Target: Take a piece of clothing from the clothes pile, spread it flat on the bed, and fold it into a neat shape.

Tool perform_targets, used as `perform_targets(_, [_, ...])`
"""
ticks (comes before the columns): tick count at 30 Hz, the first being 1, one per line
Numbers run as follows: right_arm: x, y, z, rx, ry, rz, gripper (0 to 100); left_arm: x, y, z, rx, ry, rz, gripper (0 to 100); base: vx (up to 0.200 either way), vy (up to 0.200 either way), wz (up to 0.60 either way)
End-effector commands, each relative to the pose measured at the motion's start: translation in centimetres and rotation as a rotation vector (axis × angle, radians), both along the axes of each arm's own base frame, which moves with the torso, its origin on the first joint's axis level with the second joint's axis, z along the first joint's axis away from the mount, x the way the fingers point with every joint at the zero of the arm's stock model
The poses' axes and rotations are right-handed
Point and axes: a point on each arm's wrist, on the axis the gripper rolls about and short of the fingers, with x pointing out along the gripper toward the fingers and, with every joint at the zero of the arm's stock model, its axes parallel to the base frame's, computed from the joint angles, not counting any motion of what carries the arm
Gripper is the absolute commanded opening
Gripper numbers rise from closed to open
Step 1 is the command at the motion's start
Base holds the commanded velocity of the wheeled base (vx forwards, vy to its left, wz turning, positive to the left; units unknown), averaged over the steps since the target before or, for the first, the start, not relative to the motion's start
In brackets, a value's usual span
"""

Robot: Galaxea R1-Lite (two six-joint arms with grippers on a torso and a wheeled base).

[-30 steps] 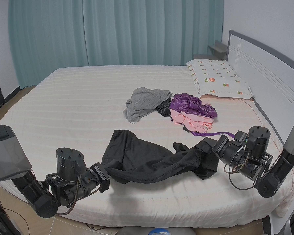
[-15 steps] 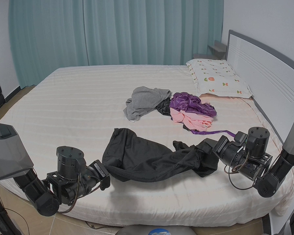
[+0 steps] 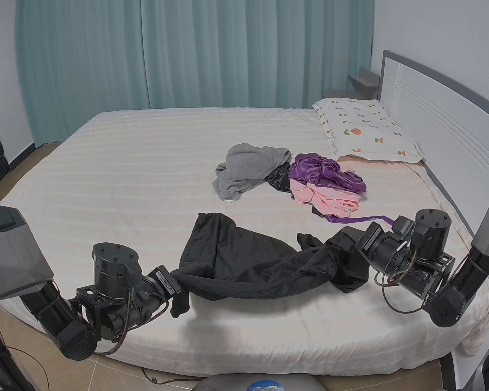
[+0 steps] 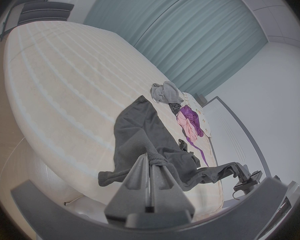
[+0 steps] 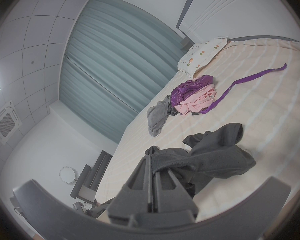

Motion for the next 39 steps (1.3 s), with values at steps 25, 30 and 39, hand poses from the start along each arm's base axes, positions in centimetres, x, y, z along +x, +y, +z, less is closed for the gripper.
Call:
perform_targets(25, [0.35, -0.69, 0.28, 0.003, -0.011, -0.026, 0, -0.44, 0.00, 0.36, -0.002, -0.009, -0.007, 0, 0.000, 0.200, 0.00])
perform_targets(30, [0.35, -0.74, 0.33, 0.005, -0.012, -0.026, 0, -0.53, 0.06, 0.66, -0.007, -0.018, -0.007, 0, 0.000, 0.200, 0.00])
perform_targets(39, [0.41, -0.66, 0.42, 0.012, -0.029, -0.025, 0, -0.59, 0.09, 0.88, -0.010, -0.023, -0.007, 0, 0.000, 0.200, 0.00])
